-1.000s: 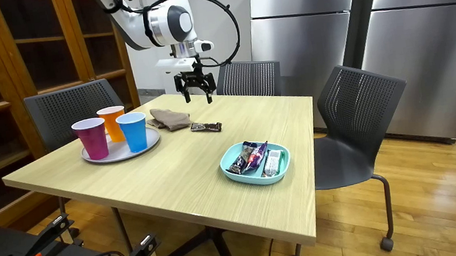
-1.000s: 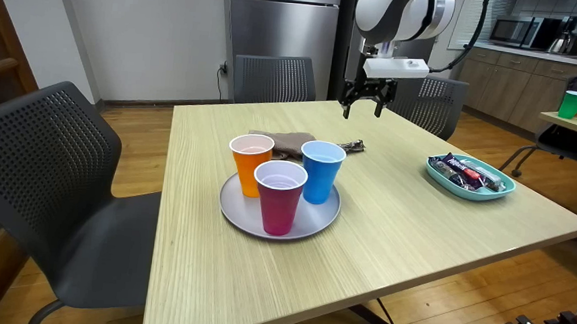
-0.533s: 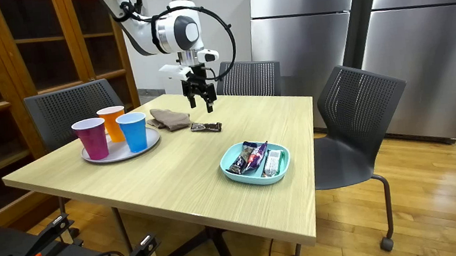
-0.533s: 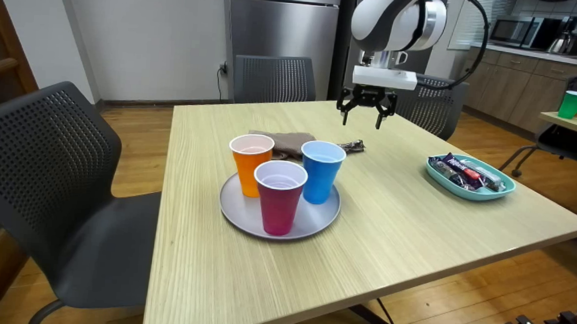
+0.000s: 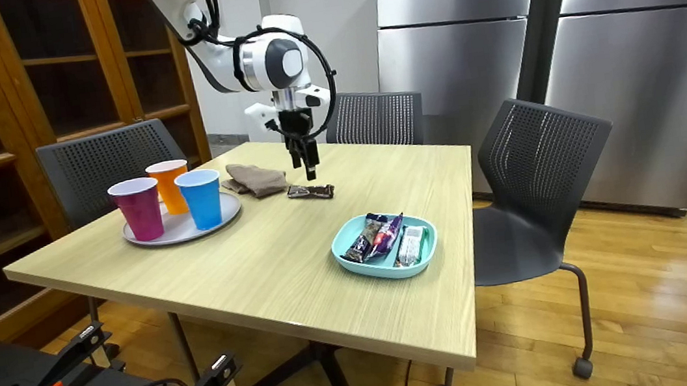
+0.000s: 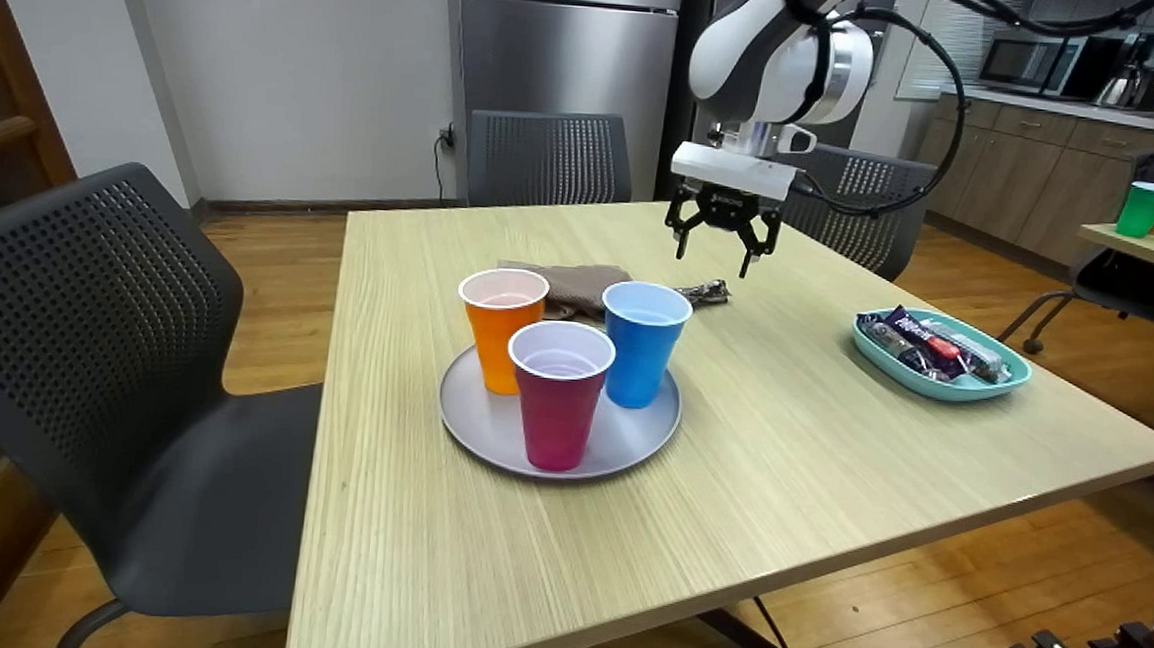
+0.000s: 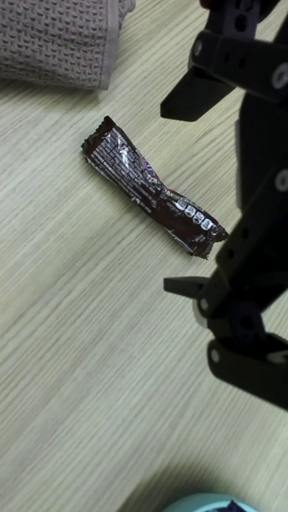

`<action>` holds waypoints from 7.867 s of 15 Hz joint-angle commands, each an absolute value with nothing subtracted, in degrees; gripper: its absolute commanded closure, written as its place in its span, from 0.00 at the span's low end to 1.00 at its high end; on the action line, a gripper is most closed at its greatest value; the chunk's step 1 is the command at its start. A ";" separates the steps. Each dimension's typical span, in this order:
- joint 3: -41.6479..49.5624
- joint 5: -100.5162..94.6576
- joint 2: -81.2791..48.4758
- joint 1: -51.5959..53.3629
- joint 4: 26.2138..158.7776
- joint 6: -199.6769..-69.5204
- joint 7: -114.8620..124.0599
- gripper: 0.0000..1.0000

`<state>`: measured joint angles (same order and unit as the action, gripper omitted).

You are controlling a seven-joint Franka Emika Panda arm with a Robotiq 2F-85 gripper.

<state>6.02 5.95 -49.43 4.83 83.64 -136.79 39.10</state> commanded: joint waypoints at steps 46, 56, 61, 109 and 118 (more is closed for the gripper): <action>8.03 4.95 -57.84 6.06 72.92 -130.95 55.91 0.97; 6.24 4.55 -49.04 4.82 80.47 -128.66 45.47 0.97; 6.74 3.77 -42.83 3.63 87.31 -129.87 35.26 0.97; 9.94 -10.33 -27.81 -5.50 121.76 -147.39 -0.05 0.97; 10.36 -10.83 -28.23 -5.49 121.30 -147.02 -0.27 0.27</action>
<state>11.19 -11.32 -28.23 -4.48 122.46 -148.60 1.26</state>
